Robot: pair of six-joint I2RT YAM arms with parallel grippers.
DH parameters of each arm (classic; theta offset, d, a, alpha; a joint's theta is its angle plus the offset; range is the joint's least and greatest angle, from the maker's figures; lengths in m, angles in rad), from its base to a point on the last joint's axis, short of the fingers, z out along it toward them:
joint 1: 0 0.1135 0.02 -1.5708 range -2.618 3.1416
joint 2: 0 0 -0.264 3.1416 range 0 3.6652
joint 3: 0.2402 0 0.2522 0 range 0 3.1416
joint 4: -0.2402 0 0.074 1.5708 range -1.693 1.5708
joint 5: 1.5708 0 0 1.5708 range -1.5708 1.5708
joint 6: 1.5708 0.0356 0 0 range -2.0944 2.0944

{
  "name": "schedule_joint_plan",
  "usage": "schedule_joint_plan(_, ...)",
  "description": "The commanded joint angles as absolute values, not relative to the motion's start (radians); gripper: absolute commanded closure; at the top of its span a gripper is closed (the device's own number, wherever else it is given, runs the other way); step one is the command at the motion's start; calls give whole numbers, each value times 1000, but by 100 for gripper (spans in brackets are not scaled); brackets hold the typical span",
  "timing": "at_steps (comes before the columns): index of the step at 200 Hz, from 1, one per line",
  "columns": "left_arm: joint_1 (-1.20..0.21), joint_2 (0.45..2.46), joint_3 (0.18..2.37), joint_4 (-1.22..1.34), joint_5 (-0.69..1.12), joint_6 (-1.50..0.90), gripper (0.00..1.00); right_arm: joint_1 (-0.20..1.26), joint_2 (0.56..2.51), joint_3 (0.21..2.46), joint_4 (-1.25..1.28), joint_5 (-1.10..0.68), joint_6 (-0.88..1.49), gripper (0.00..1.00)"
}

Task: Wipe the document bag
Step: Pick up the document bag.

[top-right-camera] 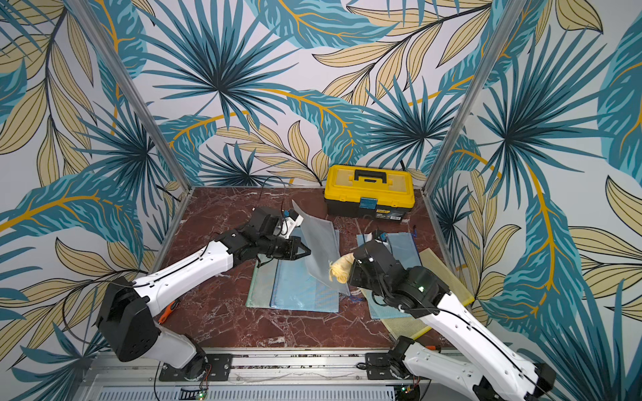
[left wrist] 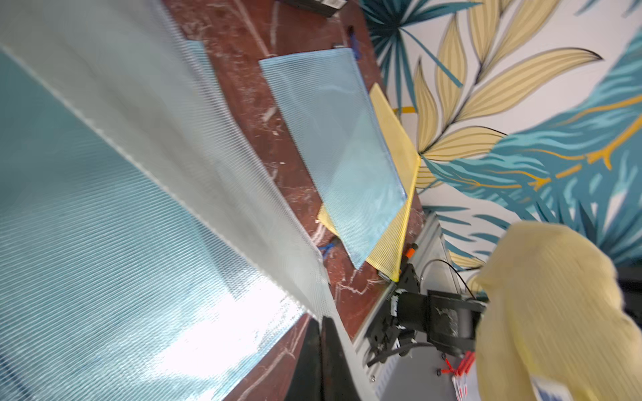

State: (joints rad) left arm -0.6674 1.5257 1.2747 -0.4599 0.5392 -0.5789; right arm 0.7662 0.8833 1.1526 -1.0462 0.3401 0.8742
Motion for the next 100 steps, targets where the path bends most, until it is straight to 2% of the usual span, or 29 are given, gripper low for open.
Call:
schedule_joint_plan(1, -666, 1528, 1370, -575, 625, -507, 100, 762, 820, 1169, -1165, 510, 937, 100)
schedule_joint_plan(36, -697, 1632, 1593, -613, 792, -461, 100, 762, 702, 1173, -1222, 617, 978, 100)
schedule_joint_plan(100, -763, 1958, 2117, -632, 1036, -469, 100, 762, 608, 1192, -1266, 751, 1004, 100)
